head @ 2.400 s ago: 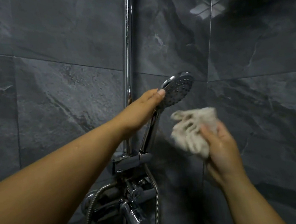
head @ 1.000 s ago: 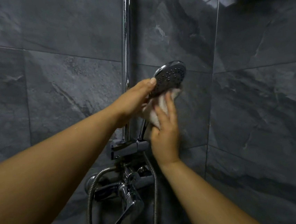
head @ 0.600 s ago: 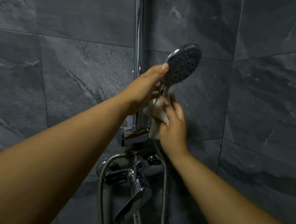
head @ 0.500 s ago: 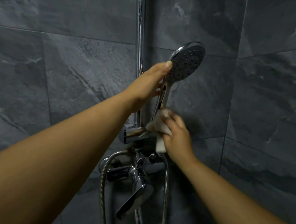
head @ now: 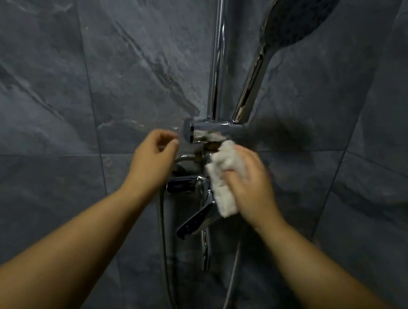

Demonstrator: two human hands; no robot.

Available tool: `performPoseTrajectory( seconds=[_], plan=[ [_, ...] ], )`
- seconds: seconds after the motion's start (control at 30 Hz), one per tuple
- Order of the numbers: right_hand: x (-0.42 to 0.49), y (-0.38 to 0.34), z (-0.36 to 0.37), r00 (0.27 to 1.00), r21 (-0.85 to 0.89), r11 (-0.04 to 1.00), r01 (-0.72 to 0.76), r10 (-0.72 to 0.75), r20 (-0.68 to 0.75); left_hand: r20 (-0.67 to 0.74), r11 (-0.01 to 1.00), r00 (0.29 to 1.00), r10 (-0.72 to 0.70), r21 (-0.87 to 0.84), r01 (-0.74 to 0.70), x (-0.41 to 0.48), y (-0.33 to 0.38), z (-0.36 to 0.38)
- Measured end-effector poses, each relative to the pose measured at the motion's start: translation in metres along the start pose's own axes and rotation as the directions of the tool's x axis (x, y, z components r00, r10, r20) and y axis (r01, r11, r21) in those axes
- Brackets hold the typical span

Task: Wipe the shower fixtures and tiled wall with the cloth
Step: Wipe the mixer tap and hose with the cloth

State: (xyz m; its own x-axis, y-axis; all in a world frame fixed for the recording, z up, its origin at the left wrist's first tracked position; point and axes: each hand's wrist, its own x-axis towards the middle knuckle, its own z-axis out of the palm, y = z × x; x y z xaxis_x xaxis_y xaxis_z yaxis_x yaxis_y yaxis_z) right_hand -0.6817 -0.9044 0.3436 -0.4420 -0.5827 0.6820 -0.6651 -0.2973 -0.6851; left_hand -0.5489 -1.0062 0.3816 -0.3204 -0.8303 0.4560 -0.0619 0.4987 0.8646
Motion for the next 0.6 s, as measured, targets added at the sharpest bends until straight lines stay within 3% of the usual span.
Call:
performPoseTrajectory(
  seconds=[0.13, 0.23, 0.4, 0.6],
  plan=[
    [-0.011, 0.000, 0.036, 0.994, -0.331, 0.938, 0.101, -0.107, 0.003, 0.005, 0.995, 0.995, -0.101, 0.022, 0.101, -0.011, -0.023, 0.006],
    [-0.011, 0.007, 0.036, 0.982, -0.495, 0.853, 0.164, -0.189, 0.000, 0.022, 0.993, 0.998, -0.060, 0.100, 0.058, -0.010, -0.031, 0.009],
    [-0.018, 0.005, 0.011, 0.945, -0.507, 0.798, 0.327, -0.287, 0.157, 0.095, 0.969, 0.995, 0.034, 0.240, -0.056, -0.012, -0.036, 0.008],
    [-0.018, 0.006, 0.016, 0.884, -0.544, 0.700, 0.463, -0.413, 0.220, 0.096, 0.969, 0.990, 0.100, 0.214, -0.119, -0.004, -0.044, -0.002]
  ],
)
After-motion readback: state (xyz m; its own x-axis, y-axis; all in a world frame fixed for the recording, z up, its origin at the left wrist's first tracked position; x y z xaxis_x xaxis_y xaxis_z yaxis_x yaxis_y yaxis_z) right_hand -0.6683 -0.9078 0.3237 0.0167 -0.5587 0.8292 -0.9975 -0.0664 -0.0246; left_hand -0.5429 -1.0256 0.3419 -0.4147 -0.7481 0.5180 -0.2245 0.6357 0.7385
